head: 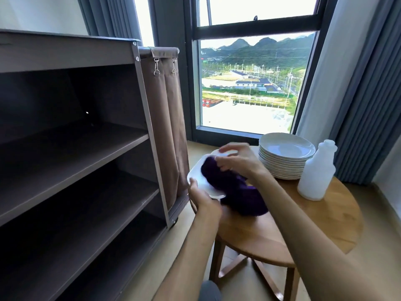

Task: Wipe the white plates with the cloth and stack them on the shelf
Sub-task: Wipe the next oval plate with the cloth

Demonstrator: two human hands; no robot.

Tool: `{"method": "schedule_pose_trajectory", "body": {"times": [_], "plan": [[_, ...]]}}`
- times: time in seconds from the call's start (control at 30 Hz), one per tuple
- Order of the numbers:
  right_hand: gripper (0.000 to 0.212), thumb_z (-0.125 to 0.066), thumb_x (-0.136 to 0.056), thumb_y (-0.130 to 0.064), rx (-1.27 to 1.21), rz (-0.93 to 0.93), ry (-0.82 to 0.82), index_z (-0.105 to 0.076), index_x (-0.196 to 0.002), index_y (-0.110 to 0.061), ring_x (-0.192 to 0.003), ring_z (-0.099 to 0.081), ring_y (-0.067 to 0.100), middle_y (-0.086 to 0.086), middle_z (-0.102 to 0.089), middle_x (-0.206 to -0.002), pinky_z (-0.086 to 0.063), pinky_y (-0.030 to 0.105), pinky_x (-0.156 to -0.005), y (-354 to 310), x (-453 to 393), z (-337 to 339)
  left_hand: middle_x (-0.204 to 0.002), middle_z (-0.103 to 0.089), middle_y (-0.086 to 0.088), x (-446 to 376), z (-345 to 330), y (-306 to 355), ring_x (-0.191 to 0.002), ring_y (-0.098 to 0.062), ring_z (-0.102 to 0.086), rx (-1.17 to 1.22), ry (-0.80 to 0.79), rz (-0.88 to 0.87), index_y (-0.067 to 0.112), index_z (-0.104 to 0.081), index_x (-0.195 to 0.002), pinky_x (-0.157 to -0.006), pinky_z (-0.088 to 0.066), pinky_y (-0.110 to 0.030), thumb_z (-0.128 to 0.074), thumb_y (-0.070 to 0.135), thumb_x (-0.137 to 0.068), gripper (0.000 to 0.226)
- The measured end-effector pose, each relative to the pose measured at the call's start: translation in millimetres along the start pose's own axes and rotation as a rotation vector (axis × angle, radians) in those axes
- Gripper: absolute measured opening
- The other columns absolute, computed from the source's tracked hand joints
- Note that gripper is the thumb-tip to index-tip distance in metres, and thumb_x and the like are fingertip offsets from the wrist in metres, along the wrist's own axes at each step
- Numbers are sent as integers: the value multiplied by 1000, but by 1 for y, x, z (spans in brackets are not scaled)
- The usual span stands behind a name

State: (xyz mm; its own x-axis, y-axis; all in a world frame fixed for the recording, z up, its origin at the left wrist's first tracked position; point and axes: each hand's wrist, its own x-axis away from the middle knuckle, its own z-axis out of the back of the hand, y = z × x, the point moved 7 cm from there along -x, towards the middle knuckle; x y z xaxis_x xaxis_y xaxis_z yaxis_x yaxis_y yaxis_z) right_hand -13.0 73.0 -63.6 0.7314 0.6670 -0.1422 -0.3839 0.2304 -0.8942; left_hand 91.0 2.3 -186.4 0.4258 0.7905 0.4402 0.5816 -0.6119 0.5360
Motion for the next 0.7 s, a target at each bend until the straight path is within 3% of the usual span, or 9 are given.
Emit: {"method": "schedule_pose_trajectory", "body": {"times": [0.03, 0.1, 0.17, 0.23, 0.37, 0.43, 0.5, 0.63, 0.7], "plan": [[17, -77, -82, -16, 58, -11, 23, -76, -99, -13, -83, -73, 24, 11, -77, -87, -60, 42, -84, 1, 0, -6, -122, -71, -16, 1, -1, -3, -105, -36, -69, 20, 5, 19, 14, -63, -132, -88, -59, -47, -47, 50, -104, 48], [22, -77, -80, -31, 172, -84, 255, -75, -95, -15, -94, -71, 26, 8, -76, -94, -57, 36, -82, 17, -1, 2, -116, -69, -14, 5, -2, -5, -95, -32, -67, 42, 29, 39, 12, -61, -131, -69, -55, -39, -45, 48, -106, 46], [56, -76, -68, -62, 206, -243, 344, -71, -97, -14, -103, -67, 31, 9, -73, -100, -54, 36, -85, 44, 10, -2, -113, -69, -14, 7, -4, -2, -90, -29, -65, 70, 17, 35, 14, -60, -131, -61, -50, -34, -42, 49, -106, 47], [86, -74, -52, -81, 34, -406, 262, -71, -104, -12, -109, -66, 32, 10, -72, -106, -55, 40, -93, 73, 20, -21, -112, -69, -14, 6, -7, 2, -92, -29, -66, 83, 4, -7, 11, -59, -135, -65, -51, -35, -41, 49, -107, 51], [63, -93, -57, -49, -654, -502, 75, -77, -101, -7, -86, -77, 25, 8, -79, -90, -61, 40, -88, 89, 27, -59, -118, -69, -19, 10, -15, 1, -106, -35, -67, 88, -30, -22, 9, -63, -131, -91, -56, -45, -42, 45, -107, 47], [40, -92, -68, -23, -751, -490, 59, -77, -100, -4, -88, -77, 27, 14, -78, -95, -61, 37, -85, 88, 27, -64, -120, -69, -21, 11, -20, 0, -110, -37, -66, 75, -62, -12, 9, -67, -120, -102, -52, -48, -43, 40, -107, 42], [25, -85, -72, -2, -821, -499, 79, -76, -96, -1, -87, -76, 30, 19, -77, -98, -61, 37, -80, 89, 28, -65, -119, -69, -22, 8, -22, 0, -106, -36, -67, 48, -62, -39, 8, -67, -117, -99, -54, -48, -45, 34, -107, 35], [22, -82, -71, 7, -826, -435, 164, -74, -91, 1, -87, -74, 37, 23, -76, -95, -62, 45, -84, 89, 28, -52, -125, -67, -23, 7, -20, 1, -115, -39, -64, 8, -103, 24, 6, -62, -131, -108, -48, -53, -42, 33, -108, 41], [23, -83, -70, 5, -809, -389, 220, -71, -90, 0, -85, -73, 35, 21, -76, -93, -61, 48, -84, 85, 25, -42, -116, -72, -23, 7, -19, 5, -110, -41, -67, -21, -148, 83, 5, -64, -127, -102, -52, -56, -44, 35, -108, 41]]}}
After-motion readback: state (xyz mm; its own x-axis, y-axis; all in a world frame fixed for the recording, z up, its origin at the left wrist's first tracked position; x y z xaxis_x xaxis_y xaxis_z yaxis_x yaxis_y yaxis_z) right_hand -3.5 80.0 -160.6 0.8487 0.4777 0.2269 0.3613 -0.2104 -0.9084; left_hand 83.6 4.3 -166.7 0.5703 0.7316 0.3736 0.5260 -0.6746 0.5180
